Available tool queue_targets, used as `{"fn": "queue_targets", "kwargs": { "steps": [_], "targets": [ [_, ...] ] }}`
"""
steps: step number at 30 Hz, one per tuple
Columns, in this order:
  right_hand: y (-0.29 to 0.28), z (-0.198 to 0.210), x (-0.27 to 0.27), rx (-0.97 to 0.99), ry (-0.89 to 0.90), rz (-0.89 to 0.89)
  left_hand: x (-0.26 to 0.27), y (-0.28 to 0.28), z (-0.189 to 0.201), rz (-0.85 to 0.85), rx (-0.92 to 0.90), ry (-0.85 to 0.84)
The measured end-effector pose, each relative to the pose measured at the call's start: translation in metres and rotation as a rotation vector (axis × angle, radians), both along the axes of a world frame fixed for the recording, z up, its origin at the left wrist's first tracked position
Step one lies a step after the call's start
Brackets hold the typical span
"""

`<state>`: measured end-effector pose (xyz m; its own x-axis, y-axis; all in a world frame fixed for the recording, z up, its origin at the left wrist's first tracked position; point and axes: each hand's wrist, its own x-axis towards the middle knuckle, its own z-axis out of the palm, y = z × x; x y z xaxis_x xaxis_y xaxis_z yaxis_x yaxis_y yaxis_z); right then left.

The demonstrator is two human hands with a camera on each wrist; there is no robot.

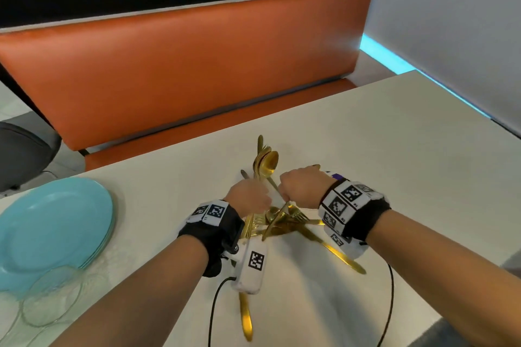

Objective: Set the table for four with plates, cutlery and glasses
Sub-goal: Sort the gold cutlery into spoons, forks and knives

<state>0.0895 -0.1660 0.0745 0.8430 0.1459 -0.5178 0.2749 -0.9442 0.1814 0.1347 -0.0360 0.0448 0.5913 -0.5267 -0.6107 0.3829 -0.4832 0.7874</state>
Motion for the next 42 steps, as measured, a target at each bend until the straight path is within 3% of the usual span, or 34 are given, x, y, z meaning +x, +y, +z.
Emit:
{"fn": "queue_targets", "kwargs": {
  "steps": [3,11,16,19,23,26,30,34,42],
  "targets": [
    [0.021,0.0,-0.007,0.072,0.029,-0.05,-0.014,0.009,-0.007,-0.089,0.098,-0.113],
    [0.055,-0.013,-0.028,0.279,-0.017,-0.232,-0.042,0.035,-0.02,-0.027,0.032,0.076],
    [0.063,-0.021,-0.035,0.373,-0.068,-0.285,-0.049,0.046,-0.025,0.03,0.105,0.093],
    [0.064,-0.018,-0.042,0.43,-0.148,-0.241,-0.046,0.053,-0.019,0.044,0.111,0.102],
    [0.052,-0.014,-0.042,0.551,-0.346,-0.423,-0.03,0.063,-0.017,0.071,0.112,0.067],
    [0.034,-0.019,-0.028,0.544,-0.402,-0.596,-0.017,0.073,-0.018,0.108,0.113,0.038],
    [0.022,-0.034,-0.001,0.421,-0.287,-0.804,-0.003,0.085,-0.017,0.201,0.078,0.061],
    [0.03,-0.057,0.023,0.334,-0.175,-0.867,0.009,0.092,-0.019,0.264,0.052,0.126],
    [0.041,-0.087,0.042,0.278,-0.116,-0.935,0.022,0.099,-0.024,0.283,0.065,0.155]
  ]
}}
